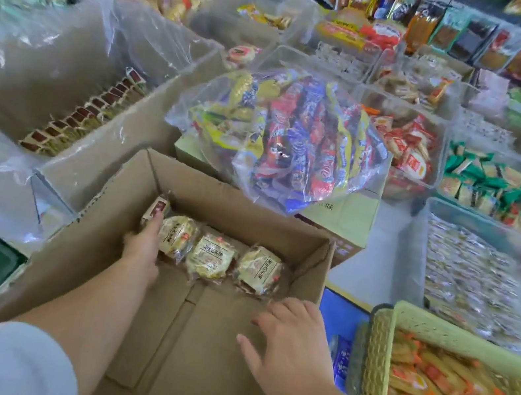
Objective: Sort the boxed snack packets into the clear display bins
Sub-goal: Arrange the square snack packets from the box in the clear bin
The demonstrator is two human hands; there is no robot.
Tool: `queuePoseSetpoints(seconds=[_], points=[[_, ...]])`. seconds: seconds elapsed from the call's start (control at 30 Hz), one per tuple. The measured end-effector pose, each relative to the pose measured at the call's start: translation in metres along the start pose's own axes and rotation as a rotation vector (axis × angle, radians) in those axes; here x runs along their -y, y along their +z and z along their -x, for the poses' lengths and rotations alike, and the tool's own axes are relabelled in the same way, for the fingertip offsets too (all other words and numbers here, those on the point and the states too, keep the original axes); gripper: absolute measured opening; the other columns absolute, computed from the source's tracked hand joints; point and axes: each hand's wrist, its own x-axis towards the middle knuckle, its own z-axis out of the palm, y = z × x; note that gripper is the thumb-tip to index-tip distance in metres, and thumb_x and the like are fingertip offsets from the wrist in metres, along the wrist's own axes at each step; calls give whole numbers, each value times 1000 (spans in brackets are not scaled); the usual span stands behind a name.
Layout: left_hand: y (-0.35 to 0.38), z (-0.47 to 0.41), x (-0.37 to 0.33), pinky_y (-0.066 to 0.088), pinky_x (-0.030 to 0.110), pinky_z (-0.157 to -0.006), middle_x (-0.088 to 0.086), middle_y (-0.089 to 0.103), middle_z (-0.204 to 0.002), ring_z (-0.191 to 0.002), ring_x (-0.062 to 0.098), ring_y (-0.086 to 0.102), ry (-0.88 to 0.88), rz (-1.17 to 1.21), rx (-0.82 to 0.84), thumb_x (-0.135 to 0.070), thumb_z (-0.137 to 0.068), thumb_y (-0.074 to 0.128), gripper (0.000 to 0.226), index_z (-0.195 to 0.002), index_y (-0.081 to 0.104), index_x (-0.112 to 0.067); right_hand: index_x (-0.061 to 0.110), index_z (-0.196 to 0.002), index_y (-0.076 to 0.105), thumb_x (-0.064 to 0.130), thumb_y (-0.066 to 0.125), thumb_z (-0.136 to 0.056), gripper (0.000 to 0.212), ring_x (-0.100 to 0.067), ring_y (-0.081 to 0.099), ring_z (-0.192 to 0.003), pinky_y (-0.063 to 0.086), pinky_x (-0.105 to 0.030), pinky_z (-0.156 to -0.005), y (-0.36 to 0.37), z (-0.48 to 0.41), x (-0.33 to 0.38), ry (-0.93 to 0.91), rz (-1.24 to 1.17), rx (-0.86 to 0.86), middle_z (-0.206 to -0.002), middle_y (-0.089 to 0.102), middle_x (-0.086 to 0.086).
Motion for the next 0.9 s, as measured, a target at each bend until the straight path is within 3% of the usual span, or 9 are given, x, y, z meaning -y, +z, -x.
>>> queuePoseSetpoints(seconds=[0.1,0.23,0.37,0.47,0.53,0.77,0.83,0.9], points=[[14,-3,-2,56,67,-77,8,55,-135,-107,39,63,-10,48,23,-51,-66,92,105,-150,30,-38,29,-94,73,69,31,-91,59,-21,55,-103,40,-41,-100,0,0,0,8,8,-7,-95,67,8],[32,-6,-4,56,68,-75,9,49,-143,-111,41,61,-74,107,1,-36,-68,95,106,-151,29,-39,28,-87,73,68,34,-91,56,-21,56,-95,44,-41,-95,0,0,2,24,8,-30,-85,65,8],[44,-4,-1,59,48,-60,10,56,-138,-99,35,68,-55,199,-31,-25,-72,92,97,-148,34,-35,29,-82,72,68,36,-90,54,-20,57,-91,47,-42,-91,0,0,2,30,11,-55,-78,62,9],[46,1,1,57,41,-50,9,58,-133,-93,33,68,-47,216,-17,-21,-76,89,89,-147,36,-34,29,-81,72,68,37,-90,54,-20,57,-90,47,-41,-91,0,-1,2,30,9,-58,-77,62,10],[44,6,1,56,44,-54,9,57,-132,-98,34,67,-61,213,4,-20,-79,88,85,-146,37,-33,29,-82,72,69,36,-90,54,-20,56,-89,46,-41,-91,0,-1,3,27,8,-57,-77,62,10],[31,36,3,57,59,-89,15,58,-137,-108,38,67,-27,257,80,-8,-85,81,82,-150,35,-27,29,-86,72,69,33,-91,56,-20,56,-90,44,-41,-93,0,0,1,13,16,-42,-81,64,10],[25,53,2,59,57,-87,14,62,-131,-105,37,70,12,256,106,-10,-84,83,79,-146,38,-29,30,-91,71,71,30,-91,58,-20,55,-93,42,-42,-95,0,0,0,11,4,-33,-86,64,10],[16,75,4,63,49,-76,10,66,-123,-99,33,73,52,232,142,-13,-84,83,73,-140,41,-34,32,-101,70,73,29,-91,59,-18,56,-98,41,-42,-98,-1,1,0,4,-23,-44,-95,65,12]])
